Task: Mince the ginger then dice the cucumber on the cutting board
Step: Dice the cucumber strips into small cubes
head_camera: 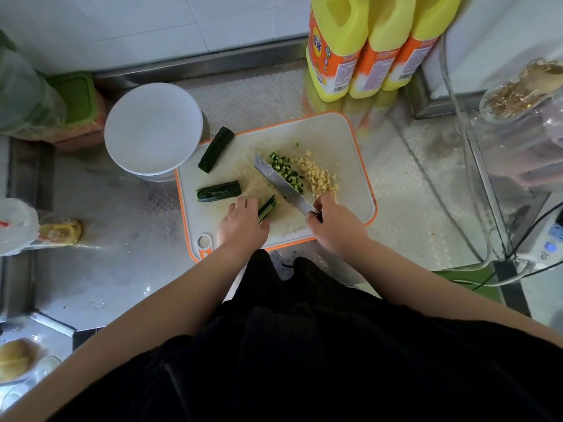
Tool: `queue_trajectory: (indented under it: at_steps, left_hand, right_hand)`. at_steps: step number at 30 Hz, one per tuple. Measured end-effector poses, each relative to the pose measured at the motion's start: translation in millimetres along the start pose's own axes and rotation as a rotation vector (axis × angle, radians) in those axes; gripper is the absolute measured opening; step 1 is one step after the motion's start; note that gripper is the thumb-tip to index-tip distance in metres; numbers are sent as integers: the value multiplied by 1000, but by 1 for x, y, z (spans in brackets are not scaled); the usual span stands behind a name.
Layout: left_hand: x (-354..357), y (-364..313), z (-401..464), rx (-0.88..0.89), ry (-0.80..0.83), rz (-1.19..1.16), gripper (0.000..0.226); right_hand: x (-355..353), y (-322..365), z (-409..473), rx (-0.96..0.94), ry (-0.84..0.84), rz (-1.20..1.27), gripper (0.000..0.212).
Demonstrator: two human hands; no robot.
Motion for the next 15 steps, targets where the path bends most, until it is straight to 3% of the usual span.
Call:
queue_trajectory:
  at_steps: [9, 15]
  left_hand:
    - [11, 6, -7, 12, -111, -61, 48]
    - [9, 16, -11, 119, -299, -311, 36]
  right_hand:
    - [10, 5, -2, -9, 22, -82, 20]
    - [12, 13, -6, -77, 17, -153, 20]
Point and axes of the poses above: each hand's wrist, its own z-axis towards the middle knuckle, its own x-axis out of the palm, y = z × x, the point moved 4 cm from there along z, towards the middle knuckle, and after that the axes turned 9 degrees about -y, right-handed, at the moved point
